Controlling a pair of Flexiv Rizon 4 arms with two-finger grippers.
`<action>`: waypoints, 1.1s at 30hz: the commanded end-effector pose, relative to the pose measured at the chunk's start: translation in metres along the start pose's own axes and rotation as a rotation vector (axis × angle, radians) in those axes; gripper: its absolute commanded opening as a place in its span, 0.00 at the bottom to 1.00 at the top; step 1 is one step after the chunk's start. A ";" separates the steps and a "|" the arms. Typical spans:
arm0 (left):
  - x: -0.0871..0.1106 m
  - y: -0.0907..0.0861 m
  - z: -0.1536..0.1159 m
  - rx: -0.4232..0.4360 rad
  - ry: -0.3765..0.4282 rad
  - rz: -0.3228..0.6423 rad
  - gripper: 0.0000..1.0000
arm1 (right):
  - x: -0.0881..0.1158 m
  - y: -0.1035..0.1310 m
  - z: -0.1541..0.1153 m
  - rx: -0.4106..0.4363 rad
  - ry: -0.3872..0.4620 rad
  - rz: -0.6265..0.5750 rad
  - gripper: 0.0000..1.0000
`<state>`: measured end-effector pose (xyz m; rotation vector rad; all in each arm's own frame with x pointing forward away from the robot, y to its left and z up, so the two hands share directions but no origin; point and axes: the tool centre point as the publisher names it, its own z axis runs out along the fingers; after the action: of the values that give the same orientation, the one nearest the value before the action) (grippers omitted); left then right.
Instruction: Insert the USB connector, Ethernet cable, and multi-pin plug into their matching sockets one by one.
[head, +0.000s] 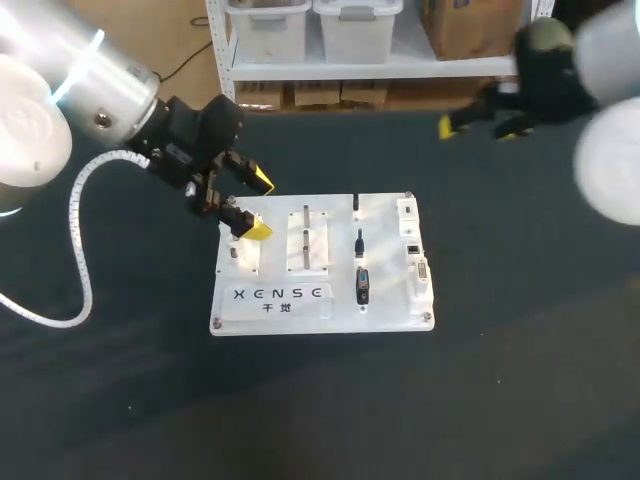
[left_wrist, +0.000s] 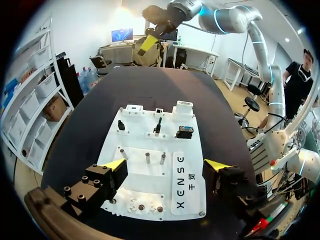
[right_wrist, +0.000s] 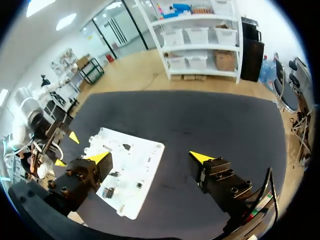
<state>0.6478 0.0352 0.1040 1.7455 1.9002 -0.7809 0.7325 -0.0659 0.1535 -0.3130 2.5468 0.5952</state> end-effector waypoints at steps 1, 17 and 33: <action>0.001 -0.001 0.000 -0.002 -0.003 0.002 1.00 | -0.005 0.040 0.057 0.269 0.103 -0.002 1.00; 0.001 -0.001 0.000 -0.002 -0.003 0.002 1.00 | 0.027 0.068 0.129 0.490 0.260 0.107 1.00; 0.001 -0.001 0.000 -0.002 -0.003 0.002 1.00 | 0.040 0.066 0.134 0.400 0.207 0.106 1.00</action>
<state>0.6478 0.0352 0.1040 1.7453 1.9001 -0.7808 0.7430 0.0580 0.0503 -0.1022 2.8528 0.0561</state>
